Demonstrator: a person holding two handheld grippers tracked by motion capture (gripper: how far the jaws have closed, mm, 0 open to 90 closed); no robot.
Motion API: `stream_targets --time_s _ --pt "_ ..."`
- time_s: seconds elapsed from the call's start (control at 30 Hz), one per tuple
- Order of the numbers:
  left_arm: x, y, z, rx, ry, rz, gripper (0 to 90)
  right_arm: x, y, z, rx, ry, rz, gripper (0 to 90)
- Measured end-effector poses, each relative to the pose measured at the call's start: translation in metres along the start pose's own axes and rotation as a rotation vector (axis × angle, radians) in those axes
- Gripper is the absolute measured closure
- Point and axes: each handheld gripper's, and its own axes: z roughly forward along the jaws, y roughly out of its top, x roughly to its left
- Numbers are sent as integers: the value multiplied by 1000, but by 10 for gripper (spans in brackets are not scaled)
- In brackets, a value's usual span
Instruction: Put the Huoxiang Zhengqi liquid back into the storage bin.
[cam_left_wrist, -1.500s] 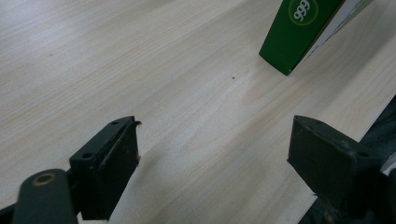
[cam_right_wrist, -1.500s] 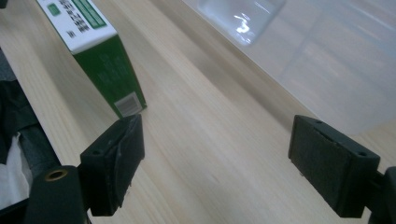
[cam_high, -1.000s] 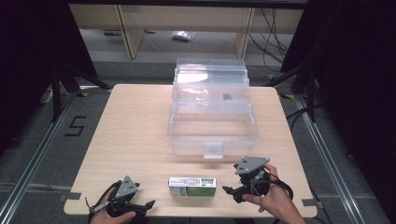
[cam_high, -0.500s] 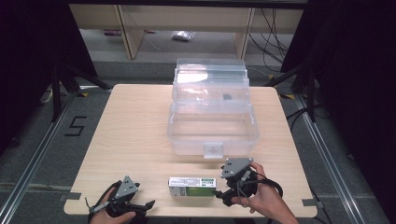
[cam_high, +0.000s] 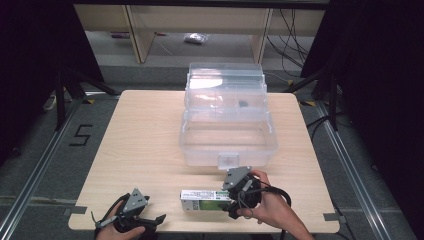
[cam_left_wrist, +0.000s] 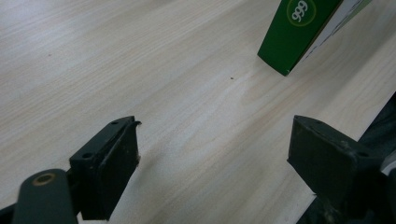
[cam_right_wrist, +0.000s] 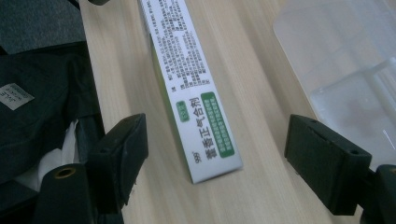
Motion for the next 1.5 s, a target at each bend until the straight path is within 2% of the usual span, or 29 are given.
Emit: stream_targets --time_s 0.1,0.17,0.2,0.23,0.3,0.33,0.37,0.4,0.43,0.47,0.53,0.57,0.6,0.63,0.73,0.77,0.8,0.87,0.93,1.0,1.07,1.13,1.17,1.2,1.23,1.27,1.37,1.43,1.5 --pt "2 0 -1 11 0 16 156 -1 4 3 17 2 -21 229" --pt "0 0 -1 -7 -1 -4 156 -3 7 7 32 17 -34 232" --pt "2 0 0 -1 -1 12 156 -3 8 8 40 16 -25 232" --pt "0 0 -1 -1 3 -5 156 -3 11 9 60 30 -29 233" --pt "0 0 -1 2 -6 -1 156 -4 13 11 61 43 -45 236" --pt "0 0 0 -11 -4 -6 156 -4 15 11 68 42 -34 236" --pt "1 0 0 -4 1 2 156 -5 16 12 71 49 -46 237" --pt "0 0 0 -6 -2 -9 156 -5 19 15 84 51 -57 238" --pt "1 0 -1 9 -5 4 156 -5 20 16 89 60 -60 240" --pt "0 0 0 -4 -4 -10 156 -5 21 17 91 60 -67 239" --pt "1 0 -1 -5 0 -1 156 -4 22 18 99 54 -53 240" --pt "0 0 -1 -8 -3 -6 156 -5 23 20 101 68 -72 241" --pt "1 0 0 -3 4 2 156 -4 24 20 110 63 -55 242" --pt "0 0 0 -4 1 -9 156 -4 24 21 112 58 -61 242" --pt "0 0 -1 -3 0 -1 156 -3 27 24 135 76 -60 246" --pt "1 0 -1 2 -1 8 156 -3 28 25 133 66 -73 246" --pt "1 0 0 -3 4 0 156 -2 29 26 141 80 -69 248" --pt "0 0 -1 -7 -3 -4 156 -1 33 27 143 69 -80 252" --pt "0 0 -1 -7 -6 -2 156 -1 36 30 148 84 -109 254" --pt "1 0 0 -4 4 -2 156 0 37 30 155 81 -97 254" --pt "0 0 -1 -4 0 0 156 3 40 34 187 70 -76 264" --pt "0 0 -1 -2 0 4 156 4 41 35 199 62 -76 264" --pt "1 0 -1 -1 1 2 156 2 41 36 207 56 -112 267" --pt "1 0 0 -6 -1 0 156 2 43 38 212 57 -127 269" --pt "1 0 -1 -2 1 1 156 4 43 38 221 56 -112 270" --pt "0 0 -1 -4 0 1 156 4 45 40 224 60 -139 273" --pt "1 0 -1 -2 1 2 156 6 46 41 245 56 -129 287" --pt "1 0 -1 -4 1 2 156 6 48 44 246 67 -149 304" --pt "0 0 -1 -3 0 5 156 9 49 45 261 60 -132 334"
